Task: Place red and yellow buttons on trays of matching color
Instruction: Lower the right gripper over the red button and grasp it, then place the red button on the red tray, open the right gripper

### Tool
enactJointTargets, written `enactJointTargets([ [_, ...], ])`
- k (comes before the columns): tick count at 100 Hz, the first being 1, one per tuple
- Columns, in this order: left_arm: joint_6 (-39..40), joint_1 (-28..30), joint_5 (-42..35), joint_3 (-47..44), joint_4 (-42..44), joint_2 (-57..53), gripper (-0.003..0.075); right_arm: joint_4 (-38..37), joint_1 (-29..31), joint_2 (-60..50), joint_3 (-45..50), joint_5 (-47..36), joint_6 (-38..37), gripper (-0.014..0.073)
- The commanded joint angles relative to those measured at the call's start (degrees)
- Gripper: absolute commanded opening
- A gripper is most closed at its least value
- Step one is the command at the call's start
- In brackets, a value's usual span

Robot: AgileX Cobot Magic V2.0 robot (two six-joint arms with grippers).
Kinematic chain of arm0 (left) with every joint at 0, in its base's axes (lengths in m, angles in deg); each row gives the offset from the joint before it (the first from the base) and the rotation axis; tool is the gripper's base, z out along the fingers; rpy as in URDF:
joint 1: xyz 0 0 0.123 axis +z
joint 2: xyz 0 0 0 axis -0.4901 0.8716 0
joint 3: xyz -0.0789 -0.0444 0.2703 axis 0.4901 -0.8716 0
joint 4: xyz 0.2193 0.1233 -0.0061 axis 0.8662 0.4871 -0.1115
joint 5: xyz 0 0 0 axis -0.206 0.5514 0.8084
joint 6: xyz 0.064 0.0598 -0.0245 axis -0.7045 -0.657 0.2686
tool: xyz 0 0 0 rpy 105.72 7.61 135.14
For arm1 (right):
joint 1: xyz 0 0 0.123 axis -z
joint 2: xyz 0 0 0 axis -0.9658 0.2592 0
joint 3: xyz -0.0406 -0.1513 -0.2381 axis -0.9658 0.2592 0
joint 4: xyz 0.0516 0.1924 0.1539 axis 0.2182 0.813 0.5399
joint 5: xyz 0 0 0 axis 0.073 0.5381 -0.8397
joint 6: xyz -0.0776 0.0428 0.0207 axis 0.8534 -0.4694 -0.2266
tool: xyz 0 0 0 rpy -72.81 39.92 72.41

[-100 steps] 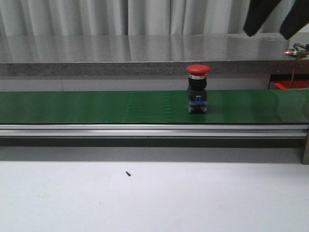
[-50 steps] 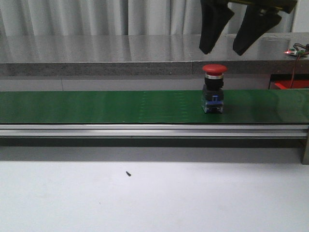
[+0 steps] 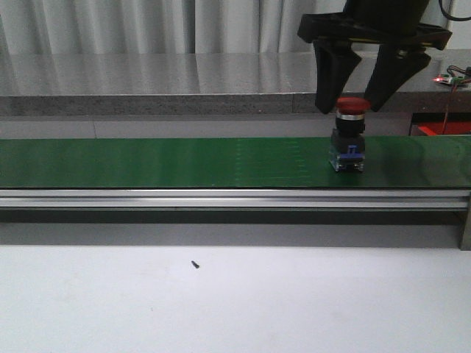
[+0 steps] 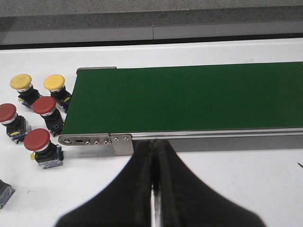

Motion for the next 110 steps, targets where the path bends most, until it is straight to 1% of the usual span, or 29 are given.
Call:
enactJointTargets([
  [1, 0.2, -0.35, -4.05, 1.61, -1.27, 0.22, -0.002, -0.55, 1.1, -2.1, -1.95, -1.02, -0.02, 0.0493],
  [7, 0.2, -0.35, -4.05, 1.61, -1.27, 0.22, -0.002, -0.71, 1.23, -1.76, -1.95, -1.01, -0.02, 0.0449],
  [24, 0.2, -0.35, -4.05, 1.61, -1.27, 0.22, -0.002, -0.9, 1.68, -1.48, -1.95, -1.01, -0.14, 0.0258],
  [31, 0.2, -0.35, -4.05, 1.61, -1.27, 0.22, -0.002, -0.9, 1.68, -1.47, -1.95, -1.01, -0.14, 0.0217],
  [41, 0.2, -0.35, -4.05, 1.61, -1.27, 0.22, -0.002, -1.38, 1.81, -2.05, -1.95, -1.12, -0.14, 0.0217],
  [51, 0.2, -0.35, -4.05, 1.61, -1.27, 0.22, -0.002, -1.89, 3.26, -3.84, -1.97, -1.68, -0.14, 0.0216],
  [76, 0.2, -0.35, -4.05, 1.61, -1.27, 0.22, -0.002, -3.12, 12.22, -7.15, -3.36, -1.55, -0.14, 0.0216],
  [96, 0.2, -0.35, -4.05, 1.61, -1.27, 0.22, -0.002, -4.34, 19.57, -7.15, -3.69, -1.84, -0.14, 0.0216],
  [110, 0.2, -0.35, -4.05, 1.61, -1.27, 0.22, -0.002, -4.63, 24.43, -6.91, -3.69, -3.66, -0.09, 0.0216],
])
